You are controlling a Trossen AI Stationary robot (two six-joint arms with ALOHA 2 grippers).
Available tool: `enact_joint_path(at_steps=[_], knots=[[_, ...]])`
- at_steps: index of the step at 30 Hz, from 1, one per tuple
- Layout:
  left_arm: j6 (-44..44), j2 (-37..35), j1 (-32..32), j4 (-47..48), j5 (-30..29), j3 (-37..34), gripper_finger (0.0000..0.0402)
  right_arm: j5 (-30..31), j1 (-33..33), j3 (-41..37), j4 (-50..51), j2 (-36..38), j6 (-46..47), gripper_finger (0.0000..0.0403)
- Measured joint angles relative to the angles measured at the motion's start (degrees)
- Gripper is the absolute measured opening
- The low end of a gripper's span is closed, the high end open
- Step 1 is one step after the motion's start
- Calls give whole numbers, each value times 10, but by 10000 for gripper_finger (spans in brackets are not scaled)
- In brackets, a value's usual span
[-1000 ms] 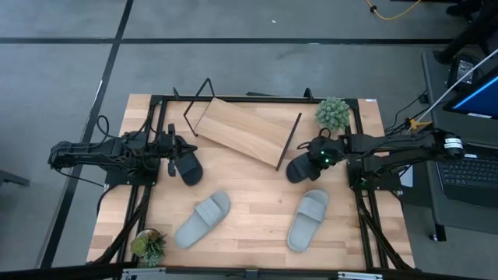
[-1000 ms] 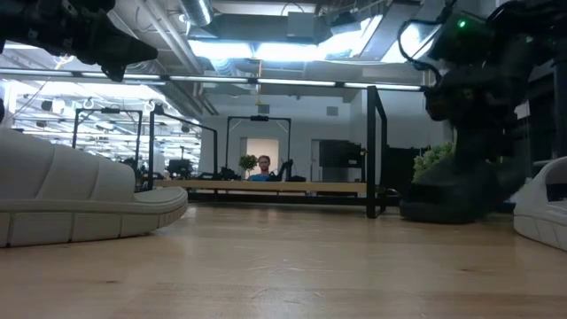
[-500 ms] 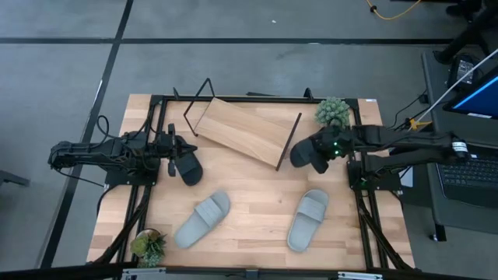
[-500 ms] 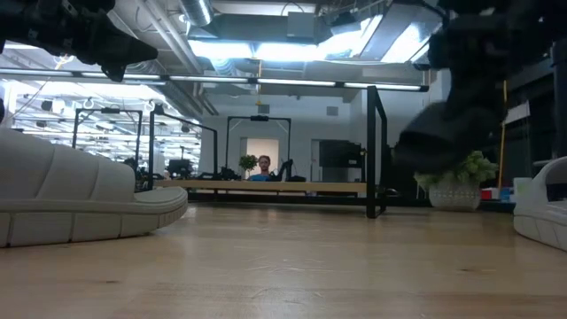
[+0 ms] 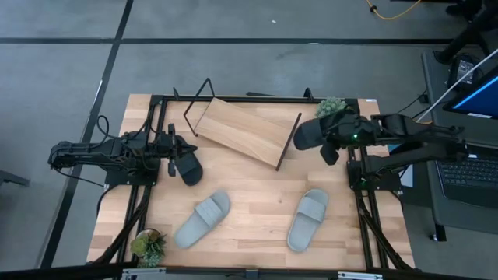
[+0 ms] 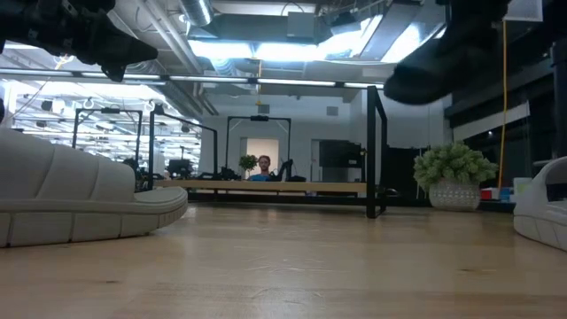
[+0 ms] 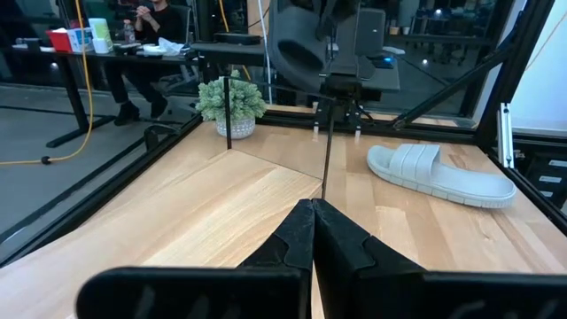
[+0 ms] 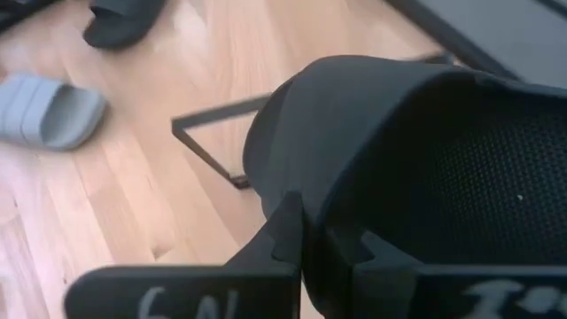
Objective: Pick and place slides into the shelf
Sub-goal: Put the right black slide on the shelf
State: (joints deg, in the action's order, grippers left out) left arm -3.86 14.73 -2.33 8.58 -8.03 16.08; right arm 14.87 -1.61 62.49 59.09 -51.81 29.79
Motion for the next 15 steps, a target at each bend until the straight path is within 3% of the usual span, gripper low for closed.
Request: enact_joint_path(at_steps=[8, 15], knots=[[0, 0, 0, 0, 0, 0, 0, 1, 1, 15, -86, -1, -100, 13], [0, 0, 0, 0, 0, 0, 0, -48, -17, 15, -168, -18, -193, 13]])
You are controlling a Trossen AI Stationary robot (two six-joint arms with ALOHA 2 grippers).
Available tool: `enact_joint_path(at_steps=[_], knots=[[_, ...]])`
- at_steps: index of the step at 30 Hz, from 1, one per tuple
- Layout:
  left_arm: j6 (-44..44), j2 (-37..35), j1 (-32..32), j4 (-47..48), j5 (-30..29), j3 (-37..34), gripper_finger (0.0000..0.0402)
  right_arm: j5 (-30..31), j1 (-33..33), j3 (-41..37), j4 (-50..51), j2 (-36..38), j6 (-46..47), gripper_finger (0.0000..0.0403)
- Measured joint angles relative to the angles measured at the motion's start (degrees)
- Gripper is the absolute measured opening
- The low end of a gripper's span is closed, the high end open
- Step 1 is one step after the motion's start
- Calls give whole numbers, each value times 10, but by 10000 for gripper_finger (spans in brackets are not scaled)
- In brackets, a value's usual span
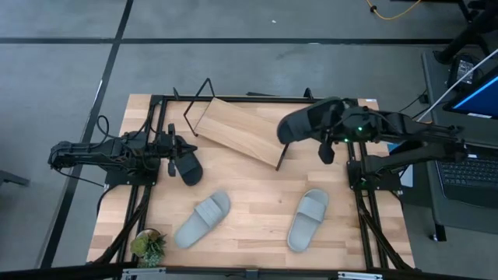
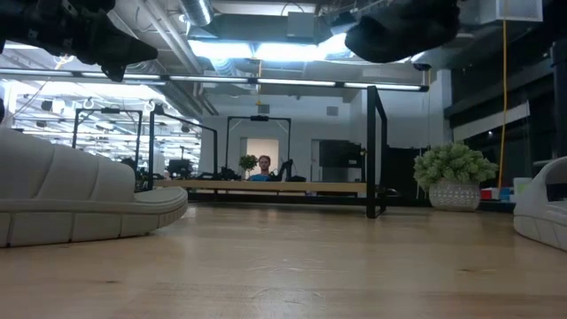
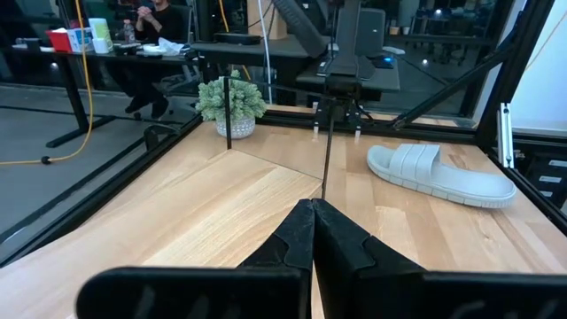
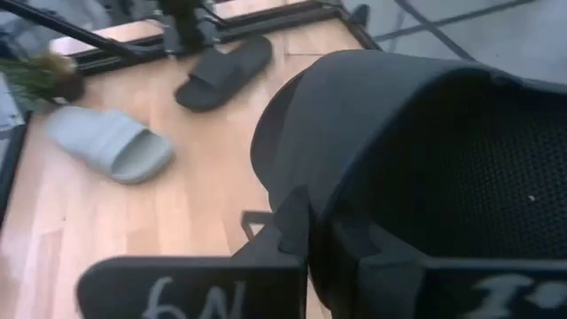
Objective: Pick and place slides into the shelf
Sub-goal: Put the right black slide on the shelf
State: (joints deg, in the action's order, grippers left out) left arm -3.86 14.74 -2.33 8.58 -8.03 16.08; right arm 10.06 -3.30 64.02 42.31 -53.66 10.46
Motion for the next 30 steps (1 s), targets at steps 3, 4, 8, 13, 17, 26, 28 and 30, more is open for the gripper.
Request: enact_joint_path(at_steps=[3, 4, 8, 13, 17, 26, 28, 30], knots=[[0, 0, 0, 0, 0, 0, 0, -37, -23, 0, -29, -23, -22, 13], [0, 0, 0, 0, 0, 0, 0, -50, -31, 0, -39, -32, -31, 13], [0, 0, 0, 0, 0, 0, 0, -117, -69, 18, -70, -73, -64, 13], [0, 0, 0, 0, 0, 0, 0, -162, -100, 96, -58, -143, -112, 13], [0, 0, 0, 0, 0, 0, 0, -205, -121, 179, -26, -212, -154, 13], [0, 0, 0, 0, 0, 0, 0, -318, -177, 367, 59, -383, -239, 13], [0, 0, 0, 0, 0, 0, 0, -344, -187, 405, 81, -421, -254, 13], [0, 0, 0, 0, 0, 0, 0, -363, -197, 443, 96, -461, -263, 13]])
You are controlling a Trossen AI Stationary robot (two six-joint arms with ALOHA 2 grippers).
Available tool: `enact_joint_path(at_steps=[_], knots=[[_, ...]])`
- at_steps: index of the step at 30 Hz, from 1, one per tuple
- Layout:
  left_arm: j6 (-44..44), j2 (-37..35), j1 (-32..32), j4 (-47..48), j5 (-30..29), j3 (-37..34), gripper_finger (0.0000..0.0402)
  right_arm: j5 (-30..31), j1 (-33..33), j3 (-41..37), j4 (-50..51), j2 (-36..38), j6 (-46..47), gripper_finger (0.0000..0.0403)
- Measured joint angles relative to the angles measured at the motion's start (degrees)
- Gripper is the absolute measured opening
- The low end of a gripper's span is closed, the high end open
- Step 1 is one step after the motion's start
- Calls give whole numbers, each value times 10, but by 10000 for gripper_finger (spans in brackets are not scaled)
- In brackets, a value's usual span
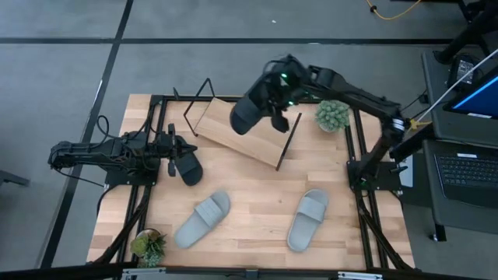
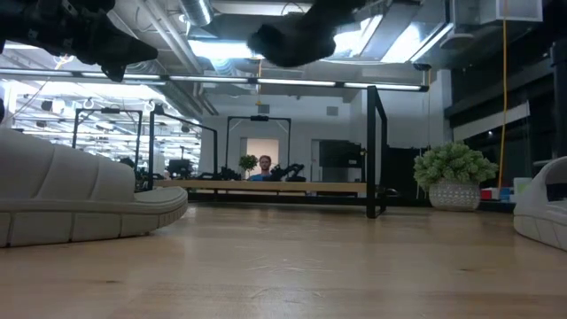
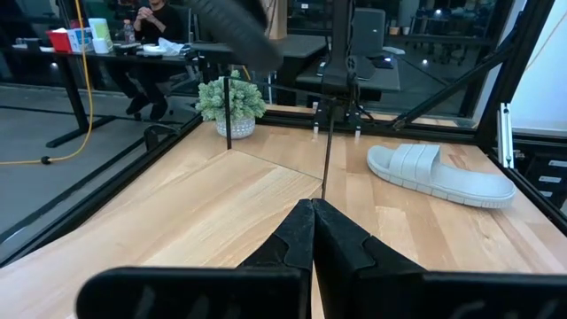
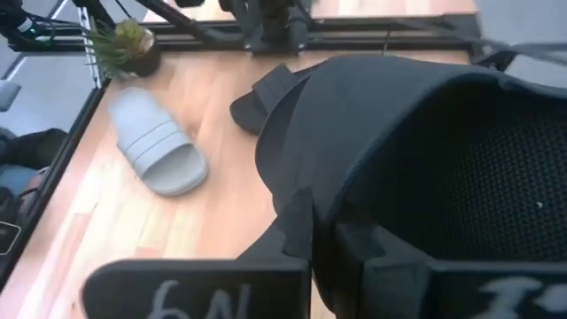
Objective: Pick and place slides into the shelf
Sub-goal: Put the right black slide on the shelf
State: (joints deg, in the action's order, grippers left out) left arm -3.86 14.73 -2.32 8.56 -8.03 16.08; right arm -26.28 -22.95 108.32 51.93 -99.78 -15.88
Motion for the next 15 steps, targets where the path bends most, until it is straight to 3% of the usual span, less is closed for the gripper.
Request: enact_joint_path(at_steps=[15], knots=[[0, 0, 0, 0, 0, 0, 0, -127, -40, 211, 37, -234, -91, 13]])
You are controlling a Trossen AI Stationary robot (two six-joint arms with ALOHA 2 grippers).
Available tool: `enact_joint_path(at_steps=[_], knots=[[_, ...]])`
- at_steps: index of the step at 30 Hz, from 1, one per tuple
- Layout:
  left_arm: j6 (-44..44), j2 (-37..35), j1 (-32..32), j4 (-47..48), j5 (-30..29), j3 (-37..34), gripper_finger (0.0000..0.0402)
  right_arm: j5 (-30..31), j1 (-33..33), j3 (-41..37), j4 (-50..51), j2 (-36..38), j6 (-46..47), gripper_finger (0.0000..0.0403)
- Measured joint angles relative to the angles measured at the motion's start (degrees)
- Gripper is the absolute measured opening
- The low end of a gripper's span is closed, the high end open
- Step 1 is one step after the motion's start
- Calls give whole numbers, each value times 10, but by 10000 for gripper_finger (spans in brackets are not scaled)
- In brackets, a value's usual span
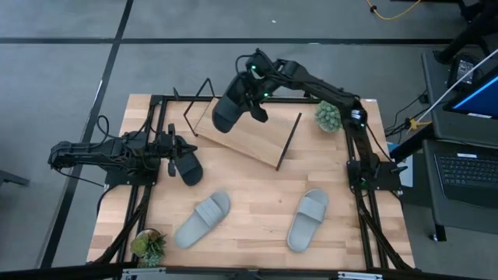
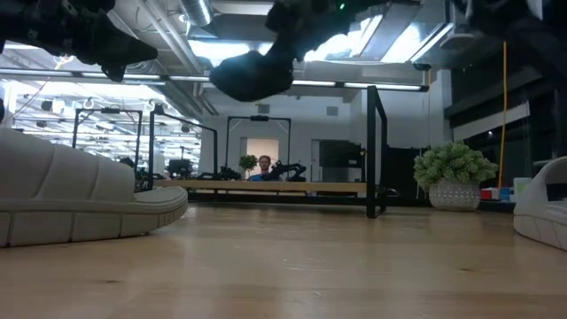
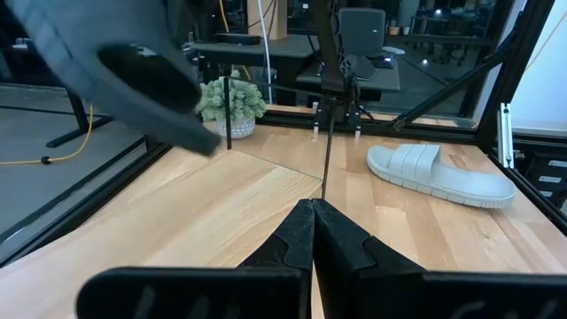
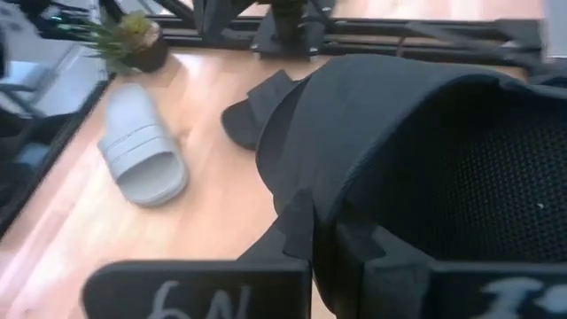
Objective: Pick and place slides into the shelf
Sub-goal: Put the right black slide on the shelf
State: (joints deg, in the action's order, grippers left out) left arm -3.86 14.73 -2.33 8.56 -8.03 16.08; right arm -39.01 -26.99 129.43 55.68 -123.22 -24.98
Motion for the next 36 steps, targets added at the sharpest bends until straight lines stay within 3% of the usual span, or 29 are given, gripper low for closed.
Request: enact_joint_path(at_steps=[12, 23, 29, 36], knots=[[0, 0, 0, 0, 2, 0, 0, -84, 1, 7, 14, -89, -38, 13], [0, 0, 0, 0, 2, 0, 0, -103, 1, 6, 40, -108, -24, 13], [0, 0, 0, 0, 2, 0, 0, -102, 1, -20, 41, -109, 37, 13], [0, 0, 0, 0, 2, 0, 0, -103, -2, -78, 9, -109, 37, 13]])
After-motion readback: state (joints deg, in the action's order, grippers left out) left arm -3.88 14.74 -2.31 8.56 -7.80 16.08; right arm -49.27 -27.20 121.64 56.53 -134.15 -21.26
